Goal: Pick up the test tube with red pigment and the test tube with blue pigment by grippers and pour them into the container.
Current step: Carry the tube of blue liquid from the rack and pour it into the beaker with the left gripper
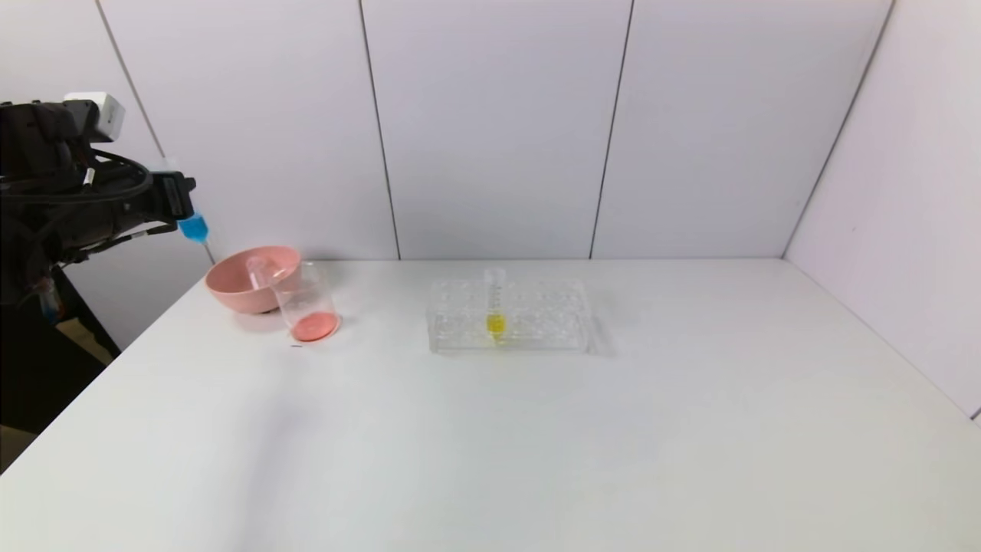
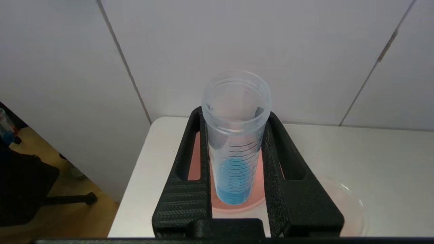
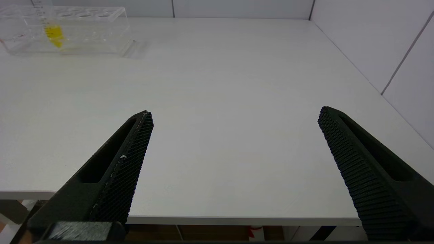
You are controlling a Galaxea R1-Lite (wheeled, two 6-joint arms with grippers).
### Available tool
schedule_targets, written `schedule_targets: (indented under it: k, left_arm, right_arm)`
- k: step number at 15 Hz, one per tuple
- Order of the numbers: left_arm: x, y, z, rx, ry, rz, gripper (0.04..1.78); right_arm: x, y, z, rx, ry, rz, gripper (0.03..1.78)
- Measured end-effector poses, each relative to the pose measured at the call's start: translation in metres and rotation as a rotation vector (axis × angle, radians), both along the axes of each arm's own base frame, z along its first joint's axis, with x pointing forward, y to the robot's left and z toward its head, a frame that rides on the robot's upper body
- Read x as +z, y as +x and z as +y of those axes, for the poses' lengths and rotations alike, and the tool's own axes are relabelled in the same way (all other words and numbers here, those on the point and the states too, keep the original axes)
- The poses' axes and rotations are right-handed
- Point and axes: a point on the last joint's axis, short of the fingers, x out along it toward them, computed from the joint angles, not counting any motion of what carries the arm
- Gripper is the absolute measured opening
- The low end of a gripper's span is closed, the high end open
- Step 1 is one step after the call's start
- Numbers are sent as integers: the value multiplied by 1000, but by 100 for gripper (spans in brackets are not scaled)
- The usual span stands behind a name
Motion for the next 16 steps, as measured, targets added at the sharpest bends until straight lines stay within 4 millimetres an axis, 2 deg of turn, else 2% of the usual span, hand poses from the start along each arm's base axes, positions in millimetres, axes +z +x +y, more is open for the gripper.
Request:
schedule_targets:
  k: [7, 16]
  left_arm:
    - [7, 10, -1, -169, 3, 77, 45]
    - [12, 25, 6, -318, 311, 193, 45]
  right_arm:
    - [0, 0, 0, 0, 0, 0, 177]
    - [0, 0, 0, 0, 0, 0, 177]
